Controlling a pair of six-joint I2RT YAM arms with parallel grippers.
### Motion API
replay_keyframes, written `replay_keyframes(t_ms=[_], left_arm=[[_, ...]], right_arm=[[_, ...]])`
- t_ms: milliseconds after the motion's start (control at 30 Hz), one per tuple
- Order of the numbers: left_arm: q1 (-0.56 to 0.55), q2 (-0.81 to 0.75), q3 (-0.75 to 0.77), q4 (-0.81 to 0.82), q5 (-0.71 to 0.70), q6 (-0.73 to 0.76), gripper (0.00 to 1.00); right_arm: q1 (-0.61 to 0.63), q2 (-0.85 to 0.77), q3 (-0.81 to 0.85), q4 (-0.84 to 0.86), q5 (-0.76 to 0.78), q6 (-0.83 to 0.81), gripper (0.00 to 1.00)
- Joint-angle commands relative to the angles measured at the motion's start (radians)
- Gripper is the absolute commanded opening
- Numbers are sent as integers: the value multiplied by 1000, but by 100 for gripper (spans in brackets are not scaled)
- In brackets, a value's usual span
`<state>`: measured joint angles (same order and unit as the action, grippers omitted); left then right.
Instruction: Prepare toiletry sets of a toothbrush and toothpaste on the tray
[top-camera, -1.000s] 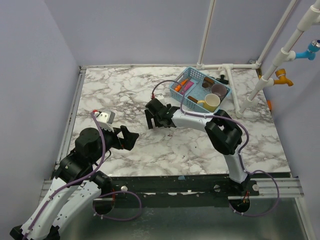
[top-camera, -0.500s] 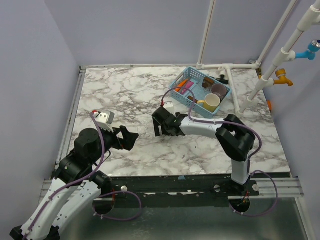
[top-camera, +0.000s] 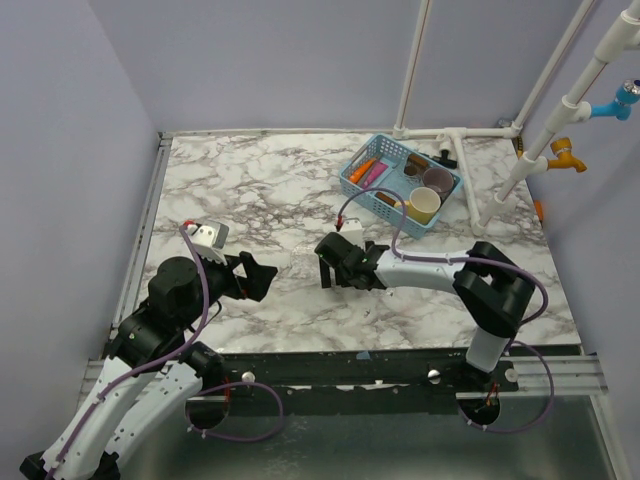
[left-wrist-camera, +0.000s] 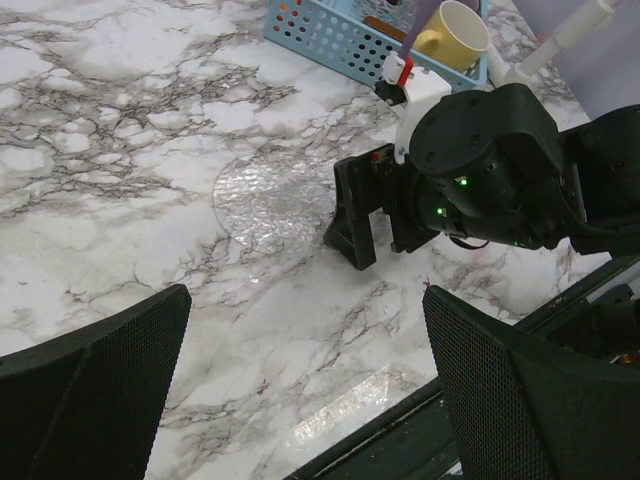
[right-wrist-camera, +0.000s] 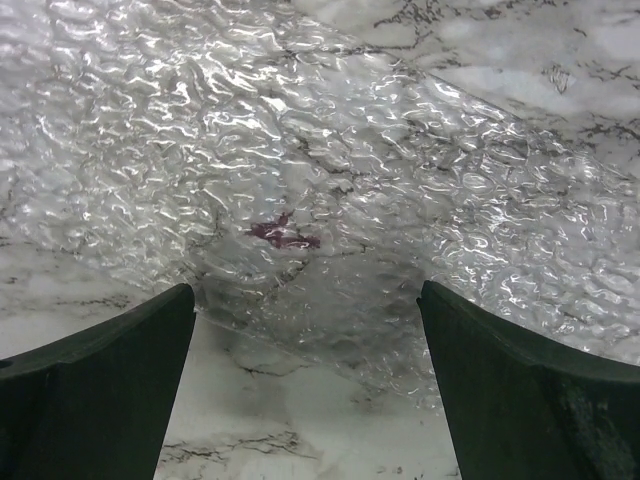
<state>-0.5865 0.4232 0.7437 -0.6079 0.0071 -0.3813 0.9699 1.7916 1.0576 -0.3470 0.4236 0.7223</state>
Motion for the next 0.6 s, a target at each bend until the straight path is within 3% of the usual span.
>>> replay_keyframes(t_ms=[0,267,567], left_arm=[[-4,-7,-9,8,6,5,99],[-4,-3,-7,7,4,6,99],[-4,-3,-9,5,7,5,99]], right_arm=[[31,8,-85,-165,-81,83,97],[34,-75,26,-253,-30,55,98],[34,31,245,-255,-2,-15,98]])
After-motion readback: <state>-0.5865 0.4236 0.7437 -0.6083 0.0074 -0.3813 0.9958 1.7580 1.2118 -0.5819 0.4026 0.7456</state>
